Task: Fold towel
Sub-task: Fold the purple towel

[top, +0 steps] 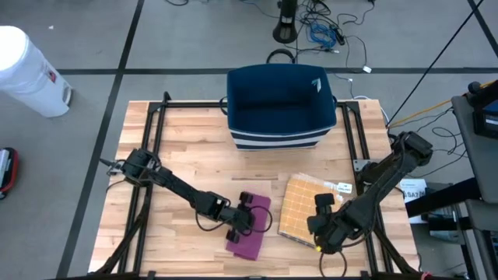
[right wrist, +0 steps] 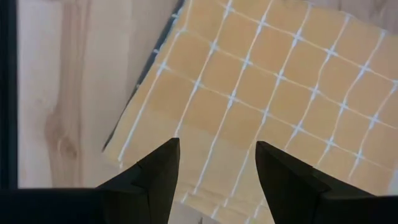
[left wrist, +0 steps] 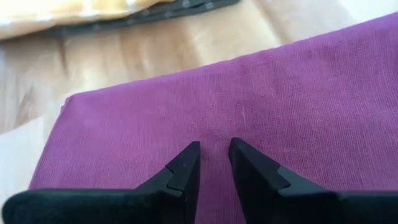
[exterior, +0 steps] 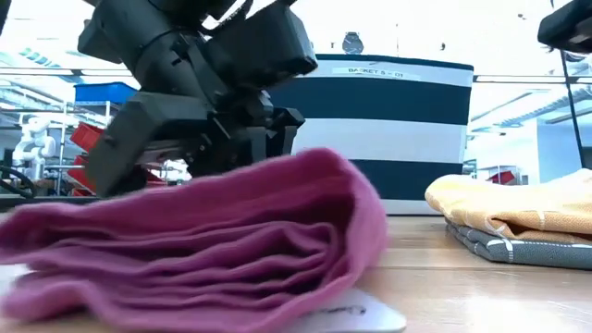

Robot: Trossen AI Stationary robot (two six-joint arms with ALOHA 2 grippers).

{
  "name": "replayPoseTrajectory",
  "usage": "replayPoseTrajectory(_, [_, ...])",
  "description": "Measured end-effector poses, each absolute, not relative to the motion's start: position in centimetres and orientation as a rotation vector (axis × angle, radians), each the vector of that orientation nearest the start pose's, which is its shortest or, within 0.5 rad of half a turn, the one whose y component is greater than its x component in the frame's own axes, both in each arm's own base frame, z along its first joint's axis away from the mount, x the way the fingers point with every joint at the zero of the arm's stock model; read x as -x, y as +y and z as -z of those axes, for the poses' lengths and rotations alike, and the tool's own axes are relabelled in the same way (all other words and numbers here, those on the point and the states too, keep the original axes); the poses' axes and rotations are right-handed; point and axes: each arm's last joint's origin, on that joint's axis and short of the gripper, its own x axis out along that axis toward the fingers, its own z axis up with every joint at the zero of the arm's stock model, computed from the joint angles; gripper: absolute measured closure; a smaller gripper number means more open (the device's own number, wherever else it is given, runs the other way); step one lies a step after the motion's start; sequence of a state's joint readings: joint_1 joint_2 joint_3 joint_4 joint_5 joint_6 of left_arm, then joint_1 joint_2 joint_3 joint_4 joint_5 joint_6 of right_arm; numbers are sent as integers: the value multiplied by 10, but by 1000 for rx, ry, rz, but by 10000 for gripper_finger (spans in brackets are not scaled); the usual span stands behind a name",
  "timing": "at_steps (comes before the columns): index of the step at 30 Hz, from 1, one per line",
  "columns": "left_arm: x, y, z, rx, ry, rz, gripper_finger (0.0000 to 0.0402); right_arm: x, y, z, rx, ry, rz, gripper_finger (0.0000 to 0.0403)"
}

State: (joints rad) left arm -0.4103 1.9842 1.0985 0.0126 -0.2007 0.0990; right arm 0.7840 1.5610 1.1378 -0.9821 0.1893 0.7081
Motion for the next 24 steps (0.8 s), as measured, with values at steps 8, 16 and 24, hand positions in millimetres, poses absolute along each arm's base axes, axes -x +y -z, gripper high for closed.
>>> replayPoseTrajectory(8, [-361, -157, -123, -384, 769, 345, 303, -191, 188, -198, 35, 1356, -131, 205])
replayPoseTrajectory(16, [-361, -155, -123, -348, 779, 450, 303, -185, 178, -156, -38, 1321, -186, 205])
replayPoseTrajectory(24, [-361, -146, -122, -298, 832, 513, 303, -201, 167, -145, -76, 1179, -214, 205])
